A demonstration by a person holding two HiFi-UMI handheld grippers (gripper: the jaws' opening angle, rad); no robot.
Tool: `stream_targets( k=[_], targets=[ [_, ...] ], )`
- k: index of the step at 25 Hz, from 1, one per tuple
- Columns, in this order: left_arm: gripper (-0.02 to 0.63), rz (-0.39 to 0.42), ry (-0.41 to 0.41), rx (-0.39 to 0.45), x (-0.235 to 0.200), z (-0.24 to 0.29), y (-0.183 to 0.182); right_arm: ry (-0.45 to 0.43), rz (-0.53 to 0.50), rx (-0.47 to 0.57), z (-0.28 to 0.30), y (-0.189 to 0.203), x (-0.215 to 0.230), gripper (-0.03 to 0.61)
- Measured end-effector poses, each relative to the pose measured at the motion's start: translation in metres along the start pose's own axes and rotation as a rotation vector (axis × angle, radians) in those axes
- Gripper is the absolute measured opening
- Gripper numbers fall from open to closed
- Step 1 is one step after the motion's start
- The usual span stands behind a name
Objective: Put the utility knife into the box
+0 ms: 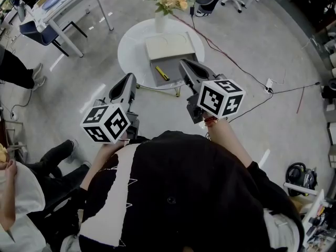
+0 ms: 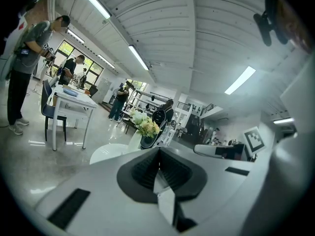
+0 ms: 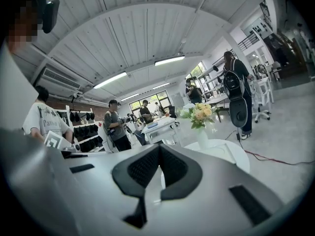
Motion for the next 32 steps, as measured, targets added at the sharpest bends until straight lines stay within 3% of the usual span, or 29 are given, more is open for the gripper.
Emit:
stream_targets(
  k=[21, 27, 32],
  targets=[
    [0.011, -0.004, -0.005, 0.001, -0.009, 0.007, -0.003, -0.007, 0.032, 0.003, 0.011, 0.002, 0.004, 0.005],
    [0.011, -0.002, -0.008, -0.003, -0.01, 0.007, -0.005, -0.016, -0.039, -0.014, 0.015, 0.001, -0.002, 0.005],
    [0.011, -0.004, -0.012, -0.005, -0.014, 0.01, -0.007, -0.019, -0.014, -0.012, 0.021, 0.001, 0.001, 0.005]
  ],
)
Point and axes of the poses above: the fingertips, and each gripper's own axes: z forward along the fingers, x to its right, y out of its underside, the point moved 6 cm from there along -z, backward along the fingers, and after that the axes turned 11 degrees about -z, right-handed, at the moved point
